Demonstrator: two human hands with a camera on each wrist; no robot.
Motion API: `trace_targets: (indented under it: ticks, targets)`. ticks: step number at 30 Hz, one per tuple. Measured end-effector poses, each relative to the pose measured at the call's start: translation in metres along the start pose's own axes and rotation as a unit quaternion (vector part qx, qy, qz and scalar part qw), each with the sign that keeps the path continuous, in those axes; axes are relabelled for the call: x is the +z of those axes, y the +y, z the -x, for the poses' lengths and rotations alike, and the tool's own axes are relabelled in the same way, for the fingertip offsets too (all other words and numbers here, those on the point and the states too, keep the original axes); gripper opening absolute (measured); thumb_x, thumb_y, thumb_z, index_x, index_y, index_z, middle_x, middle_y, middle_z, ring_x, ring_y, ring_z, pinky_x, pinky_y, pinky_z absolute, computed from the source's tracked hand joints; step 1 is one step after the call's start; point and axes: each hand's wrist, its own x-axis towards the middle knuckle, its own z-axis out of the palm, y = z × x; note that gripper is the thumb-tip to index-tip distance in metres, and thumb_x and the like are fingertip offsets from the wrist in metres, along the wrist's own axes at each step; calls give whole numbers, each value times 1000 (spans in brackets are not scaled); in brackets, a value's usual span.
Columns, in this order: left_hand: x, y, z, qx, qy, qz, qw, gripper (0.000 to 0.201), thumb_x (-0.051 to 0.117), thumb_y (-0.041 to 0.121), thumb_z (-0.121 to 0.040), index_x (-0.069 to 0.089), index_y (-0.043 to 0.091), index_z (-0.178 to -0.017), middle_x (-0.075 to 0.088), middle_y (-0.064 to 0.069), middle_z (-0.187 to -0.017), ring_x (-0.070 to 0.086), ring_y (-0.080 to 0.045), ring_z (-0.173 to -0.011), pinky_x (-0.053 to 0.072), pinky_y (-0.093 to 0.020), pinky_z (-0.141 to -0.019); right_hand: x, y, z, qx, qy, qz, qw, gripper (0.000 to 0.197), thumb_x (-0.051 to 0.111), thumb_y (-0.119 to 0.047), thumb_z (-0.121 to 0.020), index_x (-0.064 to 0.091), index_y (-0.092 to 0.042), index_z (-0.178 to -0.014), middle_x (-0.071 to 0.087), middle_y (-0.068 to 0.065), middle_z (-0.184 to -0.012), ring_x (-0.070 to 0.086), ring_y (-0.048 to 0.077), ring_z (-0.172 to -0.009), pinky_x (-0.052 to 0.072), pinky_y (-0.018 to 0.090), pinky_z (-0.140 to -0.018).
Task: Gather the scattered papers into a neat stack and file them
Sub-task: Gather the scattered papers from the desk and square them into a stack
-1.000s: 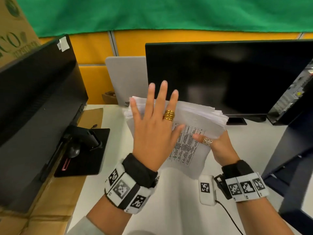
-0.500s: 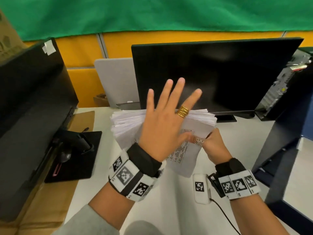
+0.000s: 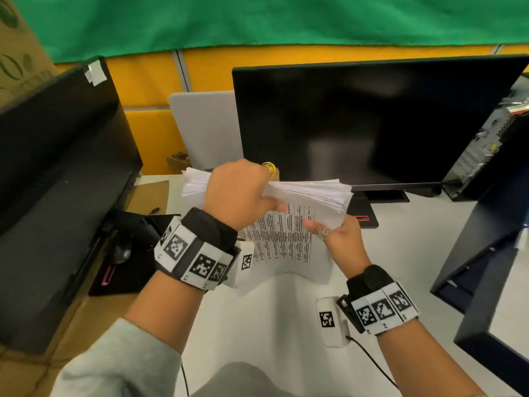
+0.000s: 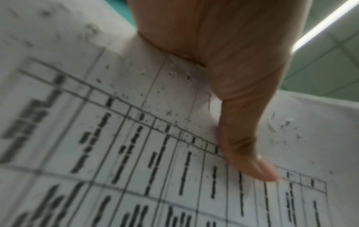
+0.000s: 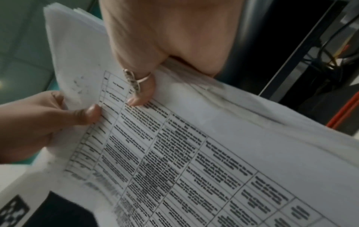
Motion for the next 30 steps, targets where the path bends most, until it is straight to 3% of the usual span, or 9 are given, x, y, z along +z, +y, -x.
trace_targets:
  ticks: [2, 5, 7, 9, 12, 16, 19, 25, 30]
  targets:
    - [0, -13, 7, 0, 26, 42, 999, 46, 64, 62, -70, 60, 16, -73, 49, 4, -58, 50, -16, -59, 31, -23, -53, 4, -4, 0, -20, -6, 38, 999, 28, 72, -11, -73, 65, -29, -94, 68, -13, -92, 67, 0, -88, 53, 14, -70]
    - [-5, -49, 23, -30, 53, 144, 988, 39, 67, 58, -66, 67, 20, -75, 66, -2, -67, 61, -22, -64, 45, -31, -56, -5, 4, -3, -13, -18, 148, 989, 31, 77, -30, -65, 71, -13, -90, 72, 8, -86, 68, 28, -86, 57, 42, -73]
    - [-7, -76, 39, -101, 67, 255, 959, 24, 77, 41, -66, 69, 24, -79, 70, -2, -77, 65, -19, -73, 51, -36, -67, -21, 18, -3, 30, -40, 224, 973, 30, 78, -33, -67, 71, -14, -90, 72, 10, -88, 67, 28, -84, 55, 49, -76]
    - [-4, -99, 55, -160, 79, 357, 917, 18, 81, 28, -66, 67, 29, -77, 72, 12, -76, 67, -6, -76, 54, -30, -72, -36, 32, 1, 81, -48, 258, 961, 32, 79, -39, -64, 72, -21, -90, 72, 4, -89, 67, 22, -84, 55, 49, -79]
    - [10, -117, 78, -201, 96, 443, 868, 28, 74, 6, -73, 63, 30, -81, 68, 31, -69, 64, 11, -70, 51, -10, -65, -45, 40, 6, 113, 6, 147, 983, 32, 80, -14, -66, 68, -24, -94, 71, -1, -93, 68, 10, -84, 52, 44, -90]
    - [48, -125, 97, -296, 150, 527, 782, 26, 72, 3, -74, 65, 27, -82, 72, 20, -73, 67, -5, -81, 53, -34, -79, -34, 34, 7, 91, -23, -39, 995, 50, 84, -17, -58, 64, -21, -104, 72, -5, -99, 66, 8, -95, 55, 27, -82]
    - [74, -110, 100, -342, 168, 564, 732, 23, 72, 3, -74, 63, 22, -85, 67, 12, -81, 65, 0, -75, 52, -26, -72, -20, 27, 1, 61, 4, -36, 998, 53, 79, -9, -62, 60, -11, -112, 68, 7, -108, 64, 19, -101, 55, 32, -80]
    - [104, -80, 99, -369, 228, 585, 686, 33, 71, -4, -74, 61, 13, -101, 61, 13, -86, 62, 13, -67, 49, -5, -59, -19, 22, 8, -33, 86, -7, 996, 39, 68, 1, -77, 60, -13, -112, 67, 3, -106, 66, 6, -94, 55, 22, -78]
    - [147, -67, 121, -394, 112, 573, 710, 53, 78, -4, -65, 56, 16, -109, 60, 7, -100, 57, -13, -100, 43, -5, -61, -21, 55, 34, 6, 63, 82, 995, 40, 77, -3, -68, 63, -11, -105, 68, 1, -96, 67, 0, -84, 56, 19, -74]
